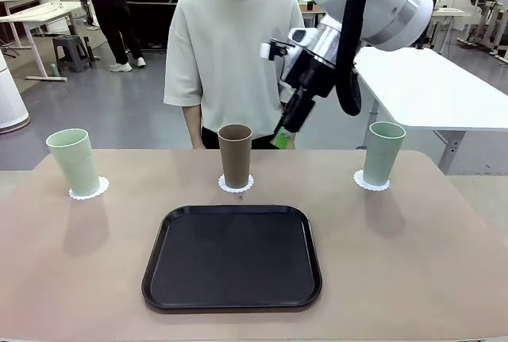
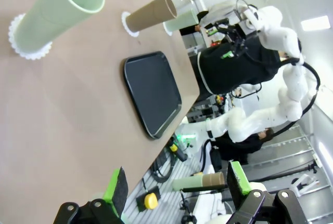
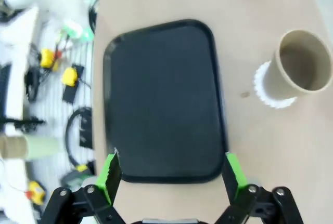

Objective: Place coasters on the table and set cups on them.
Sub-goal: Take one Reusable plastic cup from the Flat Tray and place it on a coaster set by the human.

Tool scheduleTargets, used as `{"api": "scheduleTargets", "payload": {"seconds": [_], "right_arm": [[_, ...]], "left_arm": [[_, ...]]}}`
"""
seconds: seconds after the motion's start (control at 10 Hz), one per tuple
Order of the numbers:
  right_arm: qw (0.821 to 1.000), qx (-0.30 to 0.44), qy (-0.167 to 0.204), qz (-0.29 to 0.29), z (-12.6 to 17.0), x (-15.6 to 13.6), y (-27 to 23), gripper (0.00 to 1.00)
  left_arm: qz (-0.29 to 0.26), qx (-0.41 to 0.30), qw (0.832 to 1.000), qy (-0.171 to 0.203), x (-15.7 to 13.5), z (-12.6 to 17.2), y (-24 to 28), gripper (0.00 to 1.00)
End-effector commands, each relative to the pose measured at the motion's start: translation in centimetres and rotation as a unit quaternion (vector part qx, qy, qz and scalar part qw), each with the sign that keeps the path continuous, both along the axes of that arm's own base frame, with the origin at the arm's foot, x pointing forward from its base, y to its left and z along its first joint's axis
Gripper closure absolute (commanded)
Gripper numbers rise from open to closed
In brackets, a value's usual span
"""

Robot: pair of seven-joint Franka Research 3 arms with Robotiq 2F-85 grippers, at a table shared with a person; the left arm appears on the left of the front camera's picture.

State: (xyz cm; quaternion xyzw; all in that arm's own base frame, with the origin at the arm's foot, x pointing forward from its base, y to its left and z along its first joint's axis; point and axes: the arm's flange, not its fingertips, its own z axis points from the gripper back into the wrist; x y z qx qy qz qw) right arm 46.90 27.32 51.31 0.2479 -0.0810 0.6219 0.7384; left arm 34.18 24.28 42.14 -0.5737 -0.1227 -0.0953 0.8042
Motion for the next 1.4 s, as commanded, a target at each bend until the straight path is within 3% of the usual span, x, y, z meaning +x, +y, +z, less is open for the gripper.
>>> {"api": "scheduleTargets", "payload": {"seconds": [0.0,0.2,0.4,0.5,0.6,0.7,1.3], "right_arm": [[0.994,-0.023,0.006,-0.106,1.4,-1.3,2.6,0.00],[0.980,-0.079,-0.012,-0.183,1.8,0.2,3.1,0.00],[0.969,-0.138,0.036,-0.201,0.7,1.8,2.0,0.00],[0.962,-0.171,0.043,-0.207,0.0,2.7,2.1,0.00],[0.967,-0.164,0.052,-0.188,-0.4,3.6,2.0,0.00],[0.968,-0.136,0.015,-0.208,-0.6,1.4,0.9,0.00],[0.968,-0.136,0.015,-0.208,-0.6,1.4,0.9,0.00]], "left_arm": [[0.002,-0.003,1.000,-0.002,-0.2,0.2,0.1,0.00],[0.002,-0.003,1.000,-0.002,-0.2,0.2,0.1,0.00],[0.002,-0.003,1.000,-0.002,-0.2,0.2,0.1,0.00],[0.002,-0.003,1.000,-0.002,-0.2,0.2,0.1,0.00],[0.002,-0.003,1.000,-0.002,-0.2,0.2,0.1,0.00],[0.002,-0.003,1.000,-0.002,-0.2,0.2,0.1,0.00],[0.002,-0.003,1.000,-0.002,-0.2,0.2,0.1,0.00]]}}
